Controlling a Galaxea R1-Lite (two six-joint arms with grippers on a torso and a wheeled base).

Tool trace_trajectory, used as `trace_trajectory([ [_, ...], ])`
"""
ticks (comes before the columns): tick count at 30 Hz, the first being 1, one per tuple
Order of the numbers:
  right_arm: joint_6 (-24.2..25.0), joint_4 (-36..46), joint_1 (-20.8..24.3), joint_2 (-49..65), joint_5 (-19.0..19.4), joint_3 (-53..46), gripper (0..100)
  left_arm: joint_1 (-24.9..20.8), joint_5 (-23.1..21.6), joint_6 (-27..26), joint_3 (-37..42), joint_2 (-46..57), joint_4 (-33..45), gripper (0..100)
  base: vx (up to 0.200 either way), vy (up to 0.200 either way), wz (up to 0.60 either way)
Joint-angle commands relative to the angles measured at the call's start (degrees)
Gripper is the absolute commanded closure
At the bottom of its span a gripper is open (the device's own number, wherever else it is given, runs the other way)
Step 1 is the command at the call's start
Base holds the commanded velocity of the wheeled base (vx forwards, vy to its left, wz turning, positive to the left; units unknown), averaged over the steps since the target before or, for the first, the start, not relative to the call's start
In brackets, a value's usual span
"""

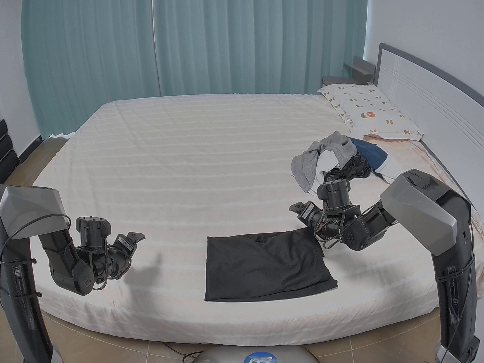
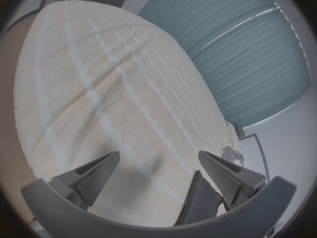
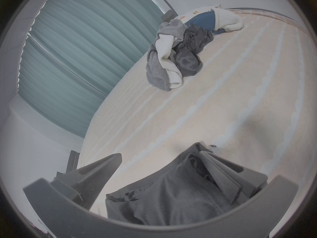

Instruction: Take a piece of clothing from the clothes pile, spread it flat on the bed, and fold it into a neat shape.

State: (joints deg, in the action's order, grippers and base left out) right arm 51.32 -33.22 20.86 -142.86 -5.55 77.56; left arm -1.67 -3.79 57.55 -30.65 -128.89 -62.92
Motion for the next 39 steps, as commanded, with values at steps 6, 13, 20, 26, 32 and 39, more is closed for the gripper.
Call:
trace_trajectory([
  [6,-8.6,-0.9,-1.5,-0.4,1.0,-3.5,0,-0.2,0.0,0.0,0.1,-0.2,0.0,0,0.000,0.000,0.00],
  [13,-9.4,-5.7,-1.1,-1.4,3.2,-3.2,0,-0.2,0.0,0.0,0.0,-0.2,0.0,0,0.000,0.000,0.00],
  [20,-9.7,-5.1,-0.9,-2.1,5.1,-2.8,100,-0.2,0.0,0.0,0.0,-0.2,0.0,0,0.000,0.000,0.00],
  [26,-10.1,-4.9,-0.6,-2.0,5.1,-2.8,100,-0.2,0.0,0.0,0.0,-0.2,0.0,0,0.000,0.000,0.00],
  [32,-10.1,-5.0,-2.0,-1.1,4.6,-3.6,100,-0.2,0.0,0.0,0.0,-0.2,0.0,0,0.000,0.000,0.00],
  [39,-10.0,-5.0,-3.8,-1.4,2.5,-3.6,100,-0.2,0.0,0.0,0.1,-0.2,0.1,0,0.000,0.000,0.00],
])
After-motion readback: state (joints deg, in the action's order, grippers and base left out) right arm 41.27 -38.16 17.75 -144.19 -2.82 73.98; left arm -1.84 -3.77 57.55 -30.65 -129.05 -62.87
